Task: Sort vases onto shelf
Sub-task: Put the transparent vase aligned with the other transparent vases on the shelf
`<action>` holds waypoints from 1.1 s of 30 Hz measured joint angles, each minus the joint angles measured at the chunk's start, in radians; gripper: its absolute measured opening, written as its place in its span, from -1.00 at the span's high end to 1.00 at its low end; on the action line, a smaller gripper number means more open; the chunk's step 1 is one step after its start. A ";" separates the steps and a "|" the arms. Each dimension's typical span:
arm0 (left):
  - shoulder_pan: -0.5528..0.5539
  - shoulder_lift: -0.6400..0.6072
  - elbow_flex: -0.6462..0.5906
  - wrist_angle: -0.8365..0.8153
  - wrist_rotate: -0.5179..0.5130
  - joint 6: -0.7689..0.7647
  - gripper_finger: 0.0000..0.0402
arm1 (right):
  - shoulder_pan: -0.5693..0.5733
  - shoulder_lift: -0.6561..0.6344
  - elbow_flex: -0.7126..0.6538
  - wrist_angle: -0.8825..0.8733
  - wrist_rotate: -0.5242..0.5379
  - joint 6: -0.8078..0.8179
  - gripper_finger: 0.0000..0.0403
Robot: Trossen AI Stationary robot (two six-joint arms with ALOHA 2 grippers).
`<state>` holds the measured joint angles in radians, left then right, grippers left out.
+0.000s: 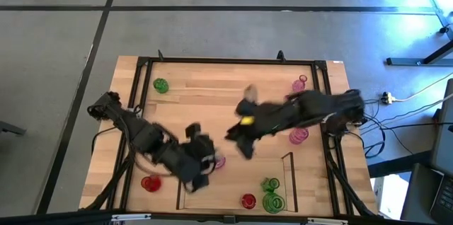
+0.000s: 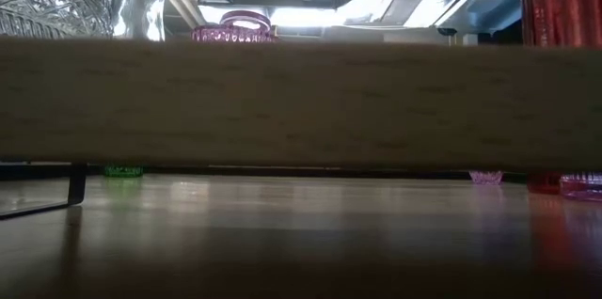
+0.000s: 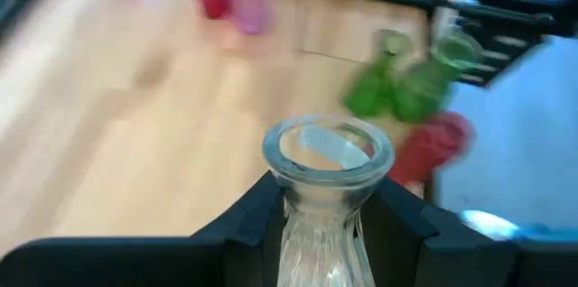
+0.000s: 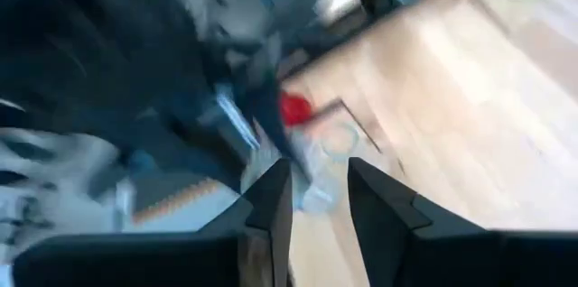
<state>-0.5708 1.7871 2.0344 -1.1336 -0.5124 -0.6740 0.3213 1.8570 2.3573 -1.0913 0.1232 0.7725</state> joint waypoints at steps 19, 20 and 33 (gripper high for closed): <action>-0.346 0.004 0.003 -0.031 -0.634 -0.523 0.47 | 0.063 -0.114 -0.003 -0.042 0.172 -0.124 0.51; -0.376 0.013 0.003 -0.025 -0.704 -0.552 0.47 | 0.064 -0.118 -0.001 -0.051 0.173 -0.128 0.51; -0.462 0.327 0.003 0.283 -0.974 -0.573 0.47 | 0.072 -0.127 -0.001 -0.120 0.109 -0.204 0.51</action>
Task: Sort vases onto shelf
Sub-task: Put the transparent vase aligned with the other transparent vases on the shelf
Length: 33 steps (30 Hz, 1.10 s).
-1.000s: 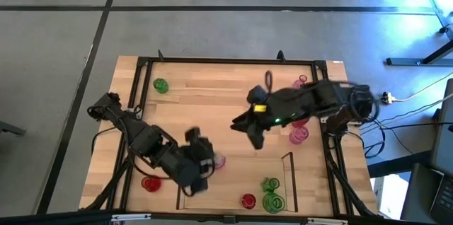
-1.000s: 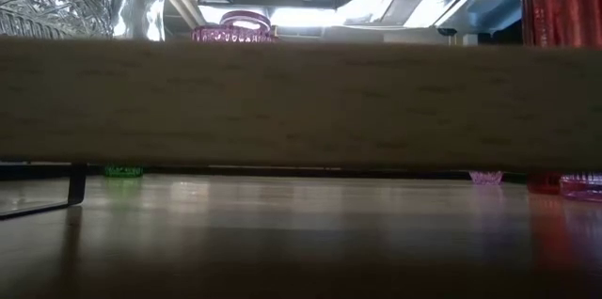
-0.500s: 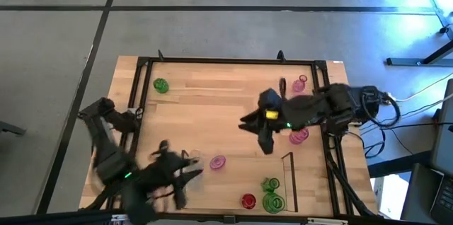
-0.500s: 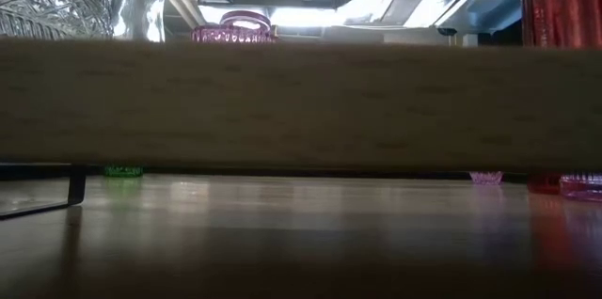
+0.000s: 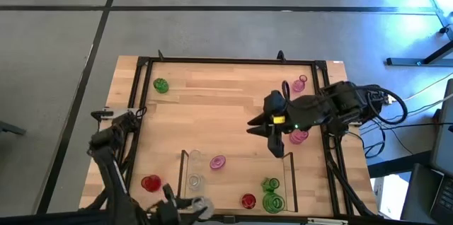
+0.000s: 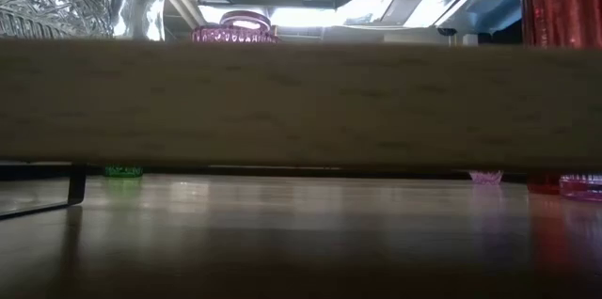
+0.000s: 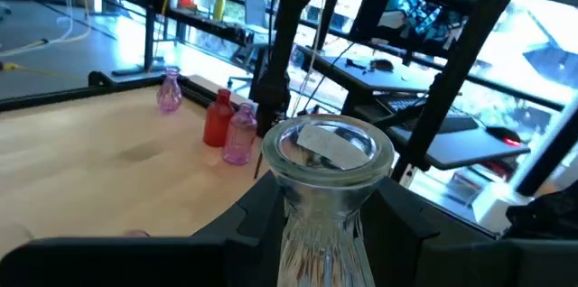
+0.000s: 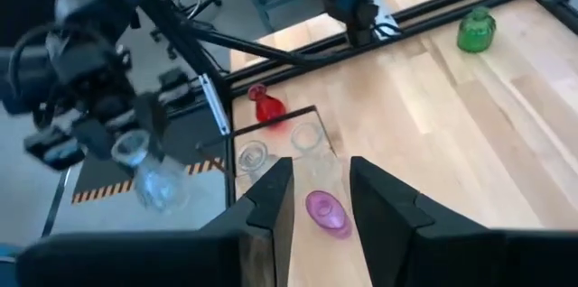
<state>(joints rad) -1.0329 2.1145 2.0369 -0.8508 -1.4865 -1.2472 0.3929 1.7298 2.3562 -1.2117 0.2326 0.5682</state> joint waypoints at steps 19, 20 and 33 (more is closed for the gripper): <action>0.002 0.140 0.030 0.318 -0.038 0.182 0.47 | 0.000 0.000 0.000 -0.080 -0.113 -0.052 0.51; 0.001 0.140 0.034 0.318 -0.038 0.208 0.47 | 0.000 0.000 0.000 -0.080 -0.113 -0.053 0.51; 0.104 0.056 0.126 0.306 0.224 0.495 0.47 | 0.000 0.000 0.000 -0.080 -0.114 -0.059 0.51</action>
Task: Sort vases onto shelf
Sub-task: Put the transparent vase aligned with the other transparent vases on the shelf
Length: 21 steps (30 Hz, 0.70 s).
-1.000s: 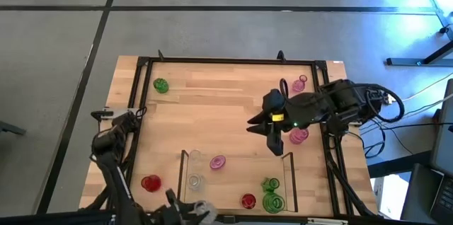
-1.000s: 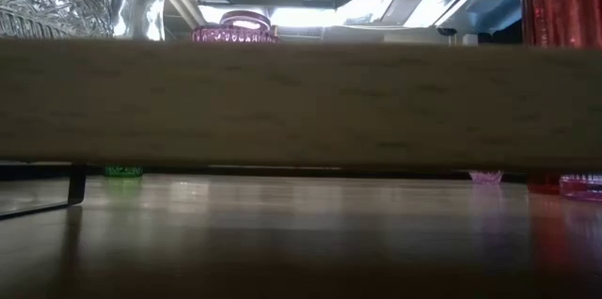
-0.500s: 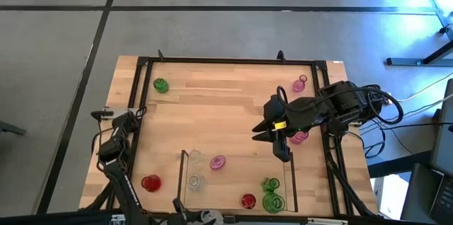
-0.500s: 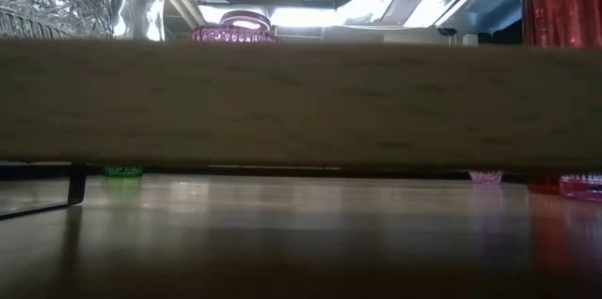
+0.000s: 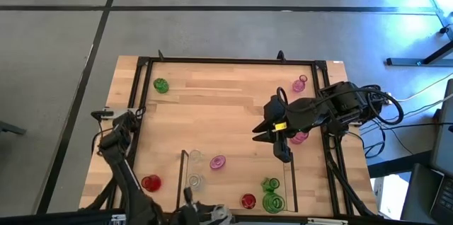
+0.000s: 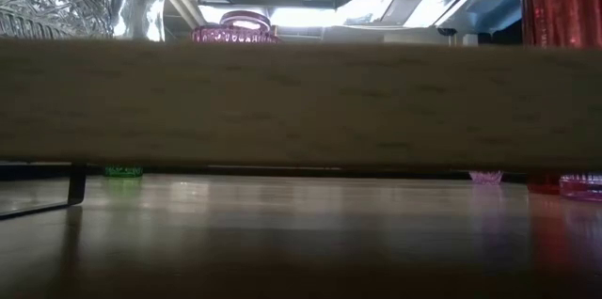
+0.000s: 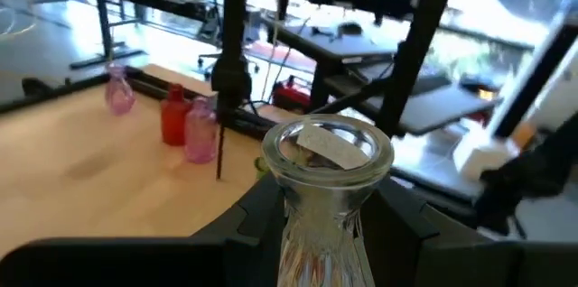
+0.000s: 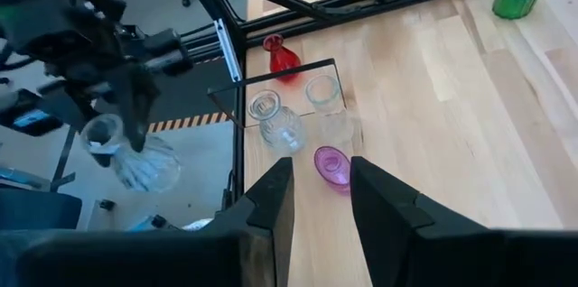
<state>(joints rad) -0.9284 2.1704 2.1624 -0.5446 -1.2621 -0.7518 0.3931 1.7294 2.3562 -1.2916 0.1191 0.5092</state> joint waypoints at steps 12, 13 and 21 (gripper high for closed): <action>0.198 -0.074 -0.004 -0.480 0.322 -0.361 0.47 | 0.085 -0.099 -0.001 -0.039 0.166 0.070 0.51; 0.218 -0.073 -0.005 -0.470 0.354 -0.340 0.47 | 0.097 -0.113 -0.001 -0.047 0.197 0.086 0.51; 0.396 -0.075 -0.003 -0.336 0.624 -0.105 0.47 | 0.229 -0.192 0.000 -0.116 0.402 0.194 0.51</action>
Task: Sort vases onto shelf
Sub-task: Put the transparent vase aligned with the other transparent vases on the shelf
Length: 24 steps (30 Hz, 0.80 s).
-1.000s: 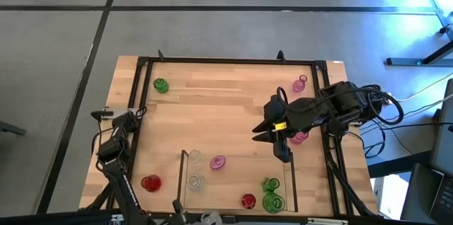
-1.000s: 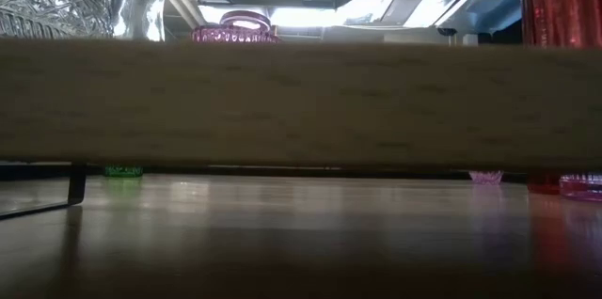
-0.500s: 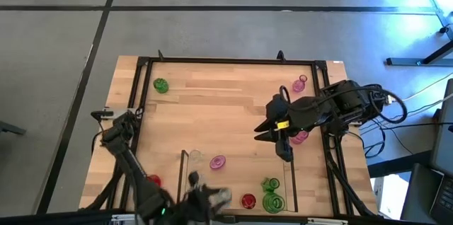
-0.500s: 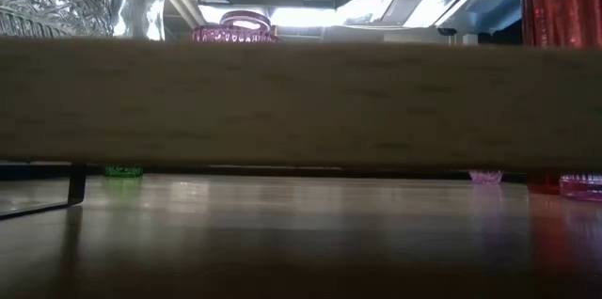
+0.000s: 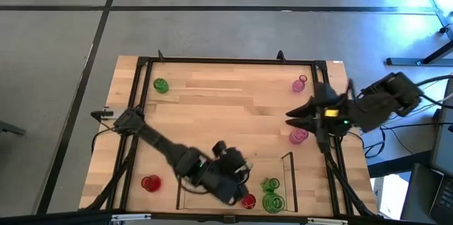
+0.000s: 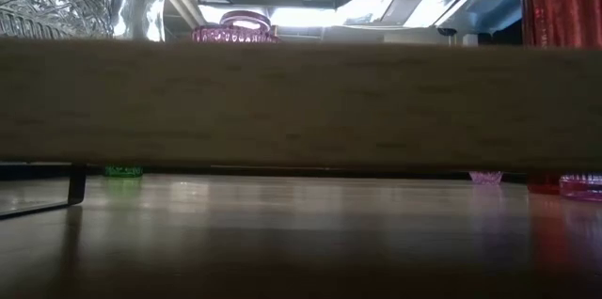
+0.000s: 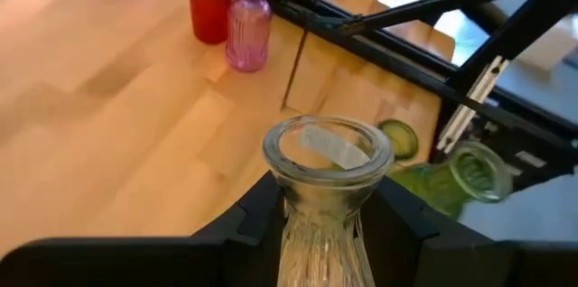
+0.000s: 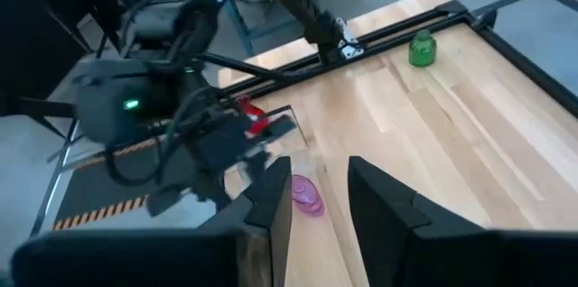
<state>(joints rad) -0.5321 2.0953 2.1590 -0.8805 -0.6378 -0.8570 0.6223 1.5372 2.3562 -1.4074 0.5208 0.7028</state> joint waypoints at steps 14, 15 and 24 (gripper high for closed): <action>0.243 0.013 -0.008 0.072 0.468 0.544 0.47 | 0.263 -0.008 -0.003 -0.039 0.320 0.189 0.51; 0.255 0.012 -0.019 0.103 0.502 0.560 0.47 | 0.279 -0.008 -0.010 -0.039 0.344 0.210 0.51; 0.227 -0.030 -0.041 0.195 0.568 0.622 0.47 | 0.386 -0.007 -0.194 -0.052 0.502 0.387 0.51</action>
<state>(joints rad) -0.3055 2.0648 2.1181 -0.6851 -0.0699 -0.2352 1.0078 1.5298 2.1624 -1.4595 1.0231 1.0896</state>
